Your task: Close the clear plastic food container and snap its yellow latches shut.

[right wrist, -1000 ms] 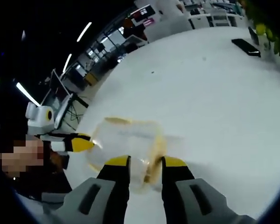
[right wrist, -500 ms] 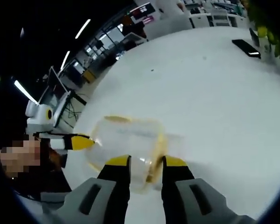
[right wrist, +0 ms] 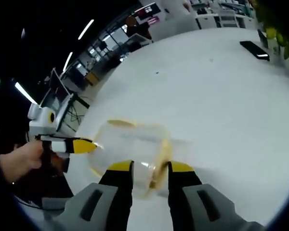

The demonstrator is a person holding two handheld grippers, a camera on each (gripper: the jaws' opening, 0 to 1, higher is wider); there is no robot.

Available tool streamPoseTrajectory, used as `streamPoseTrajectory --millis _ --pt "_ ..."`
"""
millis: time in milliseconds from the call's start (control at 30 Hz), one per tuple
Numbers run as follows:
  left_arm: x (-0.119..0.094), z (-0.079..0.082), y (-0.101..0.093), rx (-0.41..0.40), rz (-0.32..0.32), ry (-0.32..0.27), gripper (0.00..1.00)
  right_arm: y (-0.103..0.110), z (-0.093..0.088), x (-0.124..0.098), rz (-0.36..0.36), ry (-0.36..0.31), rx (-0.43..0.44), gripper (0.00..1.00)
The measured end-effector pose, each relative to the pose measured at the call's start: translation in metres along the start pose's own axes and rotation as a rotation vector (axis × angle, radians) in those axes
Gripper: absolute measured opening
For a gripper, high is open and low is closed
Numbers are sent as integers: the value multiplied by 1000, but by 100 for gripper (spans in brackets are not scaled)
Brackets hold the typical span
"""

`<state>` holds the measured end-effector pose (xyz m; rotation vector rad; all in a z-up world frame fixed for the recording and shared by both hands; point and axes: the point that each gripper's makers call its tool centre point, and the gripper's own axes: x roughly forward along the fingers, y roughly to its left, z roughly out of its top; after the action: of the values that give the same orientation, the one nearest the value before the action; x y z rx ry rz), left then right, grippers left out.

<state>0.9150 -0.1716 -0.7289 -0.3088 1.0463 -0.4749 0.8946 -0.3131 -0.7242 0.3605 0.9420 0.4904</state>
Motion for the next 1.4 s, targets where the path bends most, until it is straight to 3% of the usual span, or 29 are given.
streamPoseTrajectory --millis 100,333,667,967,1100,1400 --pt "0 0 -3 18 -10 1 17 1 0 -1 1 -1 -28 26" --pt "-2 2 -6 186 0 32 18 1 2 -5 -12 5 -76 23" --pt "-10 4 -10 234 -5 44 20 2 8 -11 -7 5 -96 23" --pt "-18 11 -17 325 -9 56 20 5 13 -16 -1 9 -113 22" --pt "-20 14 -17 411 13 65 20 9 15 -16 9 17 -128 20" --pt "-22 14 -20 454 -3 90 20 18 15 -12 35 40 -156 19"
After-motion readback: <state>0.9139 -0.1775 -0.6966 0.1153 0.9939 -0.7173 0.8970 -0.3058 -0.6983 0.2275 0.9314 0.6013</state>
